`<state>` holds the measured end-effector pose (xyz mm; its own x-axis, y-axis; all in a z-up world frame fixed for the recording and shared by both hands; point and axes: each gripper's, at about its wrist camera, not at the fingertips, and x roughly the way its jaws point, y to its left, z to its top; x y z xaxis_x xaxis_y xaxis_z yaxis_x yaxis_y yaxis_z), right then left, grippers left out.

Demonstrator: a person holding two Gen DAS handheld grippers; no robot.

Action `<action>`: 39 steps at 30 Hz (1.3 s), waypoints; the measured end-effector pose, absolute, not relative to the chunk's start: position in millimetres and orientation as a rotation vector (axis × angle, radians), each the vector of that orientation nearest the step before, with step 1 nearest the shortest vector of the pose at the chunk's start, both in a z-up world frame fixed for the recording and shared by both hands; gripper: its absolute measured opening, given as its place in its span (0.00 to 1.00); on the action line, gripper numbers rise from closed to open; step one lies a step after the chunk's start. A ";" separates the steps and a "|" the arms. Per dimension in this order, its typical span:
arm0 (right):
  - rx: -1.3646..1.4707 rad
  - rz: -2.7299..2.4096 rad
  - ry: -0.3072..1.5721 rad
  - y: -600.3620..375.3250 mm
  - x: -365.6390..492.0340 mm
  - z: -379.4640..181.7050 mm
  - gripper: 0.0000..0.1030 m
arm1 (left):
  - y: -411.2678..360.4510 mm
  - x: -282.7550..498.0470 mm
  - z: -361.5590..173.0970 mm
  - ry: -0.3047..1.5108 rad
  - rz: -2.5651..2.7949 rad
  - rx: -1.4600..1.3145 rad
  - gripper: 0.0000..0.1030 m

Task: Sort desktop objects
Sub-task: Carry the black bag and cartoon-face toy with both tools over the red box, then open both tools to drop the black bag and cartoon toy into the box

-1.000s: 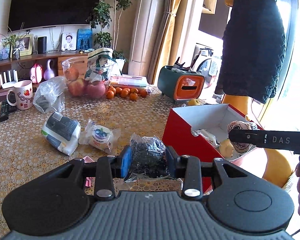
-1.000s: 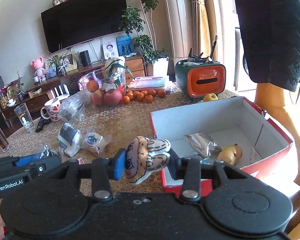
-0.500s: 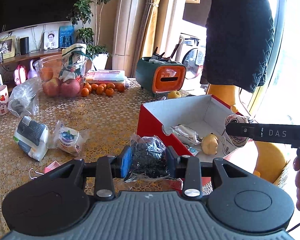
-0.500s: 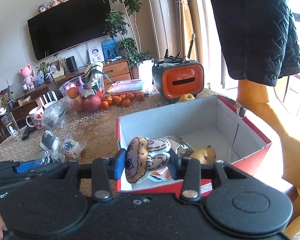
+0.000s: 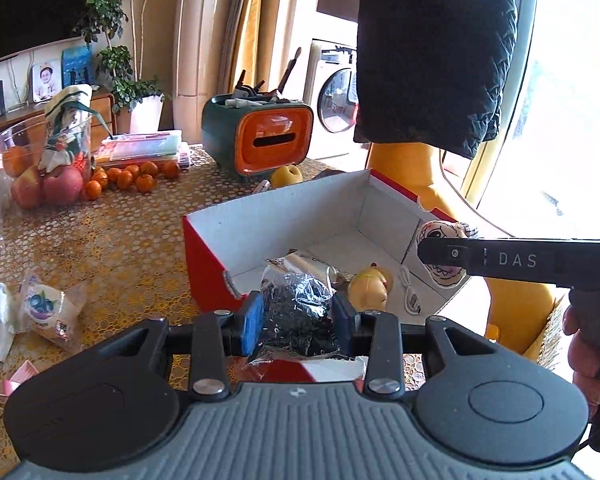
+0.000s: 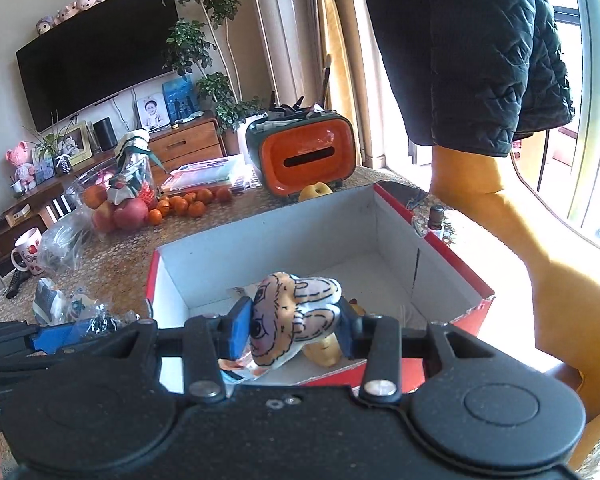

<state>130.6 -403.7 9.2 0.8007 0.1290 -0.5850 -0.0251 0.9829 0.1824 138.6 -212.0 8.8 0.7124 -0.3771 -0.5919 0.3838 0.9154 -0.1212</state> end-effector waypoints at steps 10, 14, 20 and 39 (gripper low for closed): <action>0.149 0.045 0.675 -423.9 168.9 -7.6 0.41 | -254.4 172.6 -4.3 0.719 -0.481 0.069 0.35; 0.159 0.044 0.700 -426.2 183.8 -15.9 0.41 | -264.7 182.0 -13.2 0.752 -0.487 0.091 0.35; 0.159 0.037 0.749 -429.1 205.1 -28.3 0.41 | -277.6 194.4 -26.4 0.812 -0.505 0.113 0.35; 0.161 0.037 0.897 -427.9 250.4 -51.0 0.41 | -294.4 224.8 -45.7 0.952 -0.503 0.170 0.35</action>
